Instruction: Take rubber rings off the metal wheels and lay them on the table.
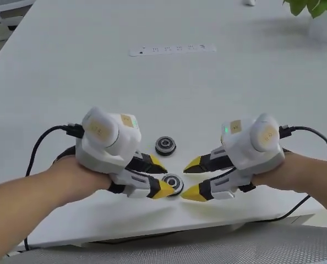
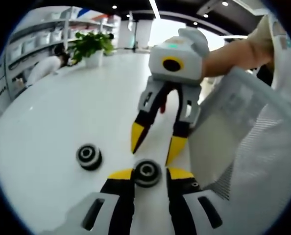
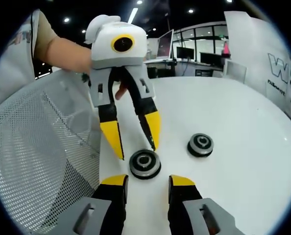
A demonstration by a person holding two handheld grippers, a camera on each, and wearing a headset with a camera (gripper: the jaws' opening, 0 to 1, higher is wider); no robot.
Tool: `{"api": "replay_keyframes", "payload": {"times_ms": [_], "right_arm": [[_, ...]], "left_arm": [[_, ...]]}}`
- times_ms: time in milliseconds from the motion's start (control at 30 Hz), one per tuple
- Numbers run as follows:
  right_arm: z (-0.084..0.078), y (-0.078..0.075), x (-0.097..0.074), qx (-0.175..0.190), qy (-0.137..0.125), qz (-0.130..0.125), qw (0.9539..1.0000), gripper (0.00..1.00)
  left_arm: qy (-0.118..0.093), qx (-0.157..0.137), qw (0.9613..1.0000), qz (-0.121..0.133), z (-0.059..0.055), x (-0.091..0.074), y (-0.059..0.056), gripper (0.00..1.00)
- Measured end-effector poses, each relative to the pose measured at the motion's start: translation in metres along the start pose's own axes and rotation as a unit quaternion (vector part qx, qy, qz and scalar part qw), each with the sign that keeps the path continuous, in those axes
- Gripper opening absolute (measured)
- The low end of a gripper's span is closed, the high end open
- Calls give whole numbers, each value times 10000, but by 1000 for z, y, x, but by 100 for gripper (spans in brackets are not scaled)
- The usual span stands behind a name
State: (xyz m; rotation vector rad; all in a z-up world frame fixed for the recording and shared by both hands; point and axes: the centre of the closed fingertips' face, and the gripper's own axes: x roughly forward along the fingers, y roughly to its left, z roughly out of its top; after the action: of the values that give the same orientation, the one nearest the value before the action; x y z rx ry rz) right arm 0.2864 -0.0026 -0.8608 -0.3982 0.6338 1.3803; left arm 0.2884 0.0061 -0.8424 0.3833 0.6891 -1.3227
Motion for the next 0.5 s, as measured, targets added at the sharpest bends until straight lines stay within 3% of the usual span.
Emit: {"api": "replay_keyframes", "payload": {"times_ms": [300,500], "right_arm": [[-1,-1,0,16,3,6,10000,30],[0,0,1,16,-8,25,10000,30]], "left_arm": [[70,47,9999,78,-2,5,1,21],[127,268,9992,266,-2,8,4,15]]}}
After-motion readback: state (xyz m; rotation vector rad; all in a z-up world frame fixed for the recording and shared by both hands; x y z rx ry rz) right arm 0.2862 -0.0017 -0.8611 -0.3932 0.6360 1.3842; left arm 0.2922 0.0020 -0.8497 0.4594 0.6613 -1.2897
